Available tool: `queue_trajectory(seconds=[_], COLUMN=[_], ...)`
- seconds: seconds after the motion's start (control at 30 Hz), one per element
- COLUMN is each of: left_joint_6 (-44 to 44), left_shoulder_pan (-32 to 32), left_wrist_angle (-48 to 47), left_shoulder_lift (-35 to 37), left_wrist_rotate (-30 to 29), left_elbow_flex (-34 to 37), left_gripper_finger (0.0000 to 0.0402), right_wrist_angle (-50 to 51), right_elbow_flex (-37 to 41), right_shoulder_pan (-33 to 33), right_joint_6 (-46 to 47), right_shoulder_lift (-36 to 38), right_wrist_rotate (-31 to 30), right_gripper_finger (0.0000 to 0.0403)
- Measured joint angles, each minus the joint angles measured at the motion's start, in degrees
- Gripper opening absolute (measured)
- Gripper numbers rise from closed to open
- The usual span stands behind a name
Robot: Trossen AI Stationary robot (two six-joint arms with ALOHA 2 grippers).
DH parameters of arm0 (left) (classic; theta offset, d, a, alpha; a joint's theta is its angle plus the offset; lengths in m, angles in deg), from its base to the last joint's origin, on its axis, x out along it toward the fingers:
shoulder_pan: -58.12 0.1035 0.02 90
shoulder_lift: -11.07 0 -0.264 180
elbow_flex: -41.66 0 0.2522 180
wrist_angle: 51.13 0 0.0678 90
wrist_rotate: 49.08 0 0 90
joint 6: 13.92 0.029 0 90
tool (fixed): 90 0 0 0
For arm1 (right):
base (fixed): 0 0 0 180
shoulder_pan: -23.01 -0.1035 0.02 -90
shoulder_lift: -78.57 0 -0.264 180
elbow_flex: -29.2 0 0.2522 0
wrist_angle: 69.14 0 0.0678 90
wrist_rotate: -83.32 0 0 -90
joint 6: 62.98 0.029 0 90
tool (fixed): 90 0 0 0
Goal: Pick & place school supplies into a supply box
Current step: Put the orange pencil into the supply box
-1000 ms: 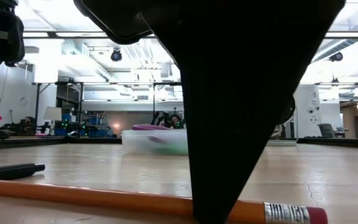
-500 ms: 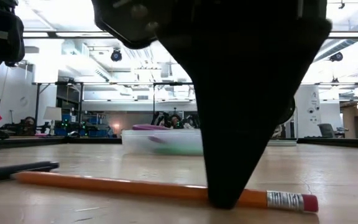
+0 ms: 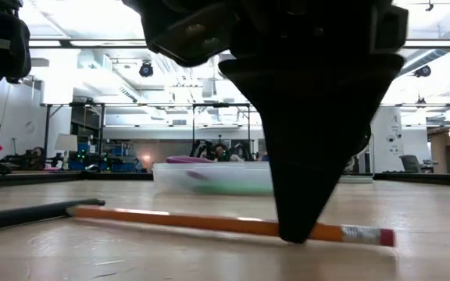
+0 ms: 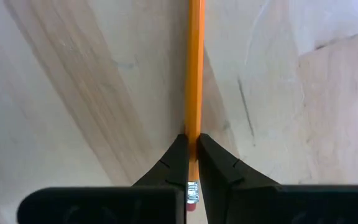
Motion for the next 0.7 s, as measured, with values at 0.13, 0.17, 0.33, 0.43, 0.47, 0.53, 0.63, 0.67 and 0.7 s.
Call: queue_trajectory(seconds=[0.13, 0.17, 0.33, 0.43, 0.47, 0.53, 0.63, 0.67, 0.7], left_joint_6=[0.0, 0.0, 0.0, 0.0, 0.0, 0.0, 0.0, 0.0, 0.0], left_shoulder_pan=[0.0, 0.0, 0.0, 0.0, 0.0, 0.0, 0.0, 0.0, 0.0], left_wrist_angle=[0.0, 0.0, 0.0, 0.0, 0.0, 0.0, 0.0, 0.0, 0.0], left_shoulder_lift=[0.0, 0.0, 0.0, 0.0, 0.0, 0.0, 0.0, 0.0, 0.0], left_wrist_rotate=[0.0, 0.0, 0.0, 0.0, 0.0, 0.0, 0.0, 0.0, 0.0], left_elbow_flex=[0.0, 0.0, 0.0, 0.0, 0.0, 0.0, 0.0, 0.0, 0.0], left_gripper_finger=[0.0105, 0.0105, 0.0105, 0.0105, 0.0105, 0.0105, 0.0105, 0.0105, 0.0105], right_wrist_angle=[-0.3, -0.3, -0.4, -0.2, -0.1, 0.0, 0.5, 1.0, 1.7], right_elbow_flex=[0.0, 0.0, 0.0, -0.1, -0.1, -0.1, -0.1, -0.1, -0.1], right_shoulder_pan=[-0.2, -0.2, -0.3, -0.3, -0.3, -0.3, -0.3, -0.3, -0.3], right_joint_6=[0.1, 0.2, 0.6, 0.6, 0.7, 0.6, 0.6, 0.6, 0.6], right_shoulder_lift=[0.6, 0.6, 0.8, 0.9, 0.9, 0.9, 1.0, 1.0, 1.0], right_wrist_rotate=[-0.9, -1.3, -2.6, -4.3, -4.6, -5.0, -6.9, -7.8, -8.8], right_gripper_finger=[0.0011, 0.0011, 0.0011, 0.0011, 0.0011, 0.0011, 0.0011, 0.0011, 0.0011])
